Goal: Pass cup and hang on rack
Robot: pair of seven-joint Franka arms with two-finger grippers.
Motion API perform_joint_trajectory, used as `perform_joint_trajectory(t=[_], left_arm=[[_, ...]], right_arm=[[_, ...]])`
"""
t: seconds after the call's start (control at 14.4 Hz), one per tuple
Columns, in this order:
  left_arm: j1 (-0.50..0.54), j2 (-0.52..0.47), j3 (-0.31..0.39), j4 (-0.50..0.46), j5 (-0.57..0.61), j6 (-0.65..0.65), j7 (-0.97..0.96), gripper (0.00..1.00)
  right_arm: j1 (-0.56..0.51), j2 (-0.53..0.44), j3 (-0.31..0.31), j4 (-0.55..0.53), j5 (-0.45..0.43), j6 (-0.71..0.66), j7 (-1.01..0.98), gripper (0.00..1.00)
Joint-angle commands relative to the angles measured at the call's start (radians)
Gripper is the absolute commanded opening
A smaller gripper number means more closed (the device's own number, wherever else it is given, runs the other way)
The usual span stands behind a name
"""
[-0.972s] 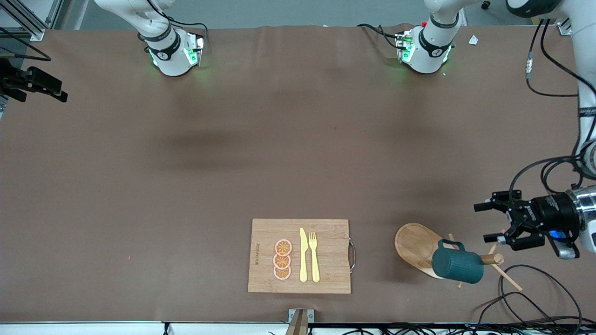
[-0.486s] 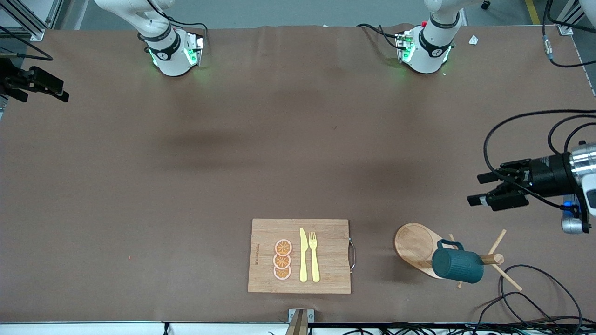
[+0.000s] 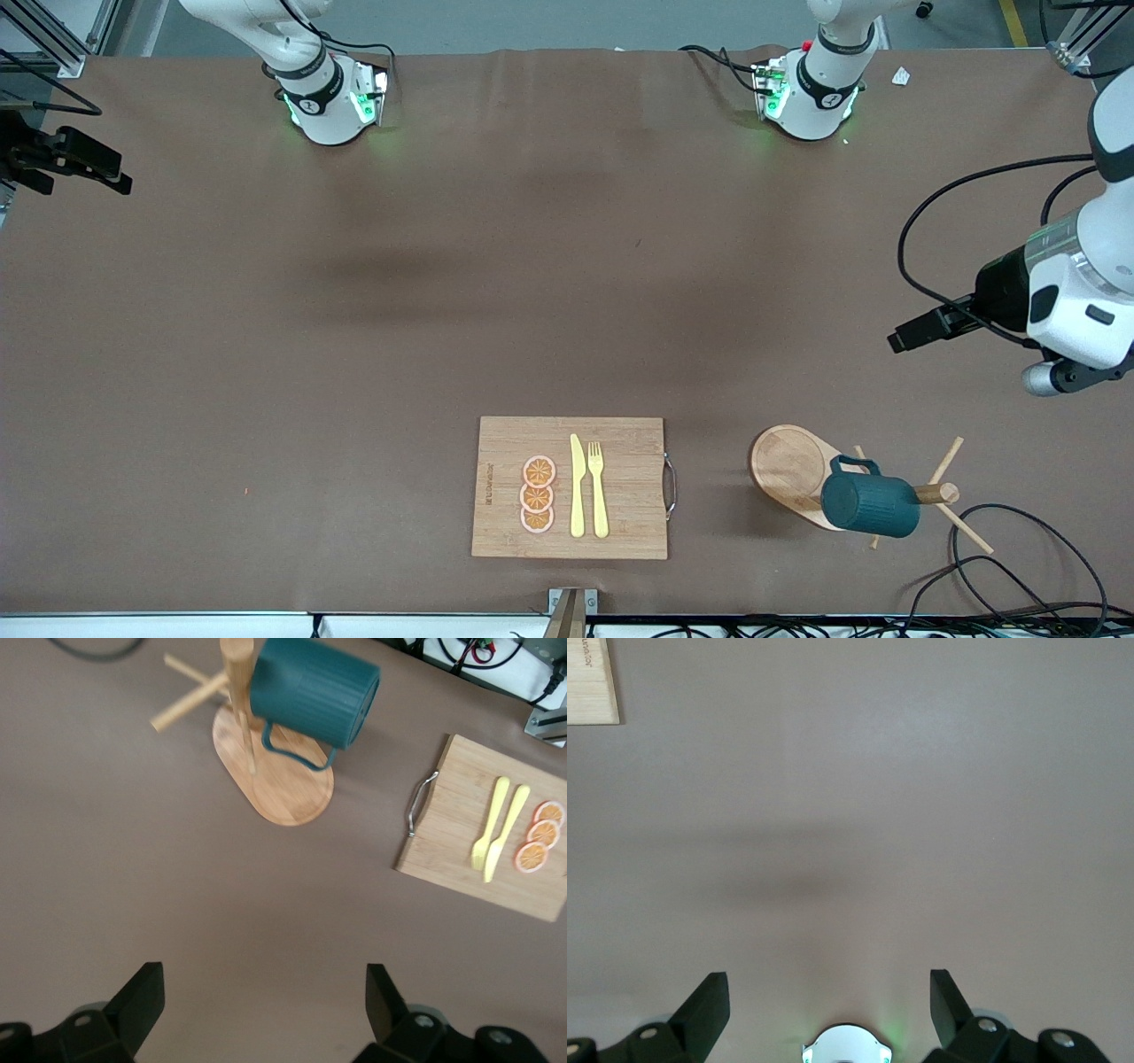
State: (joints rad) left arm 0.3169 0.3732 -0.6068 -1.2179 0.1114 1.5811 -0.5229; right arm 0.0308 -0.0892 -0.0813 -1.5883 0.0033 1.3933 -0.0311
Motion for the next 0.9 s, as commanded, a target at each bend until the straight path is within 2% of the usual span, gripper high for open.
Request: perform_joint_trajectory(t=[0.0, 0.07, 0.14, 0.21, 0.35, 0.56, 0.83], left_arm=[[-0.104, -0.108, 0.141, -0.045, 0.063, -0.015, 0.116, 1.00], [-0.181, -0.140, 0.259, -0.054, 0.051, -0.018, 0.180, 1.00], [-0.230, -0.169, 0.333, -0.077, 0.042, -0.024, 0.237, 1.00], [-0.251, -0.206, 0.376, -0.107, 0.019, -0.027, 0.266, 1.00], [-0.257, -0.279, 0.421, -0.190, -0.038, -0.026, 0.279, 1.00], [-0.280, -0.391, 0.466, -0.306, -0.058, -0.026, 0.348, 1.00], [-0.275, -0.506, 0.475, -0.446, -0.113, -0.029, 0.377, 1.00]], right_arm=[[0.006, -0.027, -0.003, -0.024, -0.005, 0.006, 0.007, 1.00], [0.004, -0.027, -0.003, -0.024, -0.008, 0.007, 0.005, 1.00], [0.004, -0.027, -0.003, -0.022, -0.008, 0.010, 0.003, 1.00], [0.003, -0.027, -0.003, -0.022, -0.008, 0.012, 0.005, 1.00], [0.003, -0.027, -0.003, -0.024, -0.008, 0.009, 0.005, 1.00], [0.004, -0.027, -0.003, -0.024, -0.008, 0.004, 0.007, 1.00], [0.003, -0.029, -0.003, -0.025, -0.006, 0.012, 0.008, 1.00]])
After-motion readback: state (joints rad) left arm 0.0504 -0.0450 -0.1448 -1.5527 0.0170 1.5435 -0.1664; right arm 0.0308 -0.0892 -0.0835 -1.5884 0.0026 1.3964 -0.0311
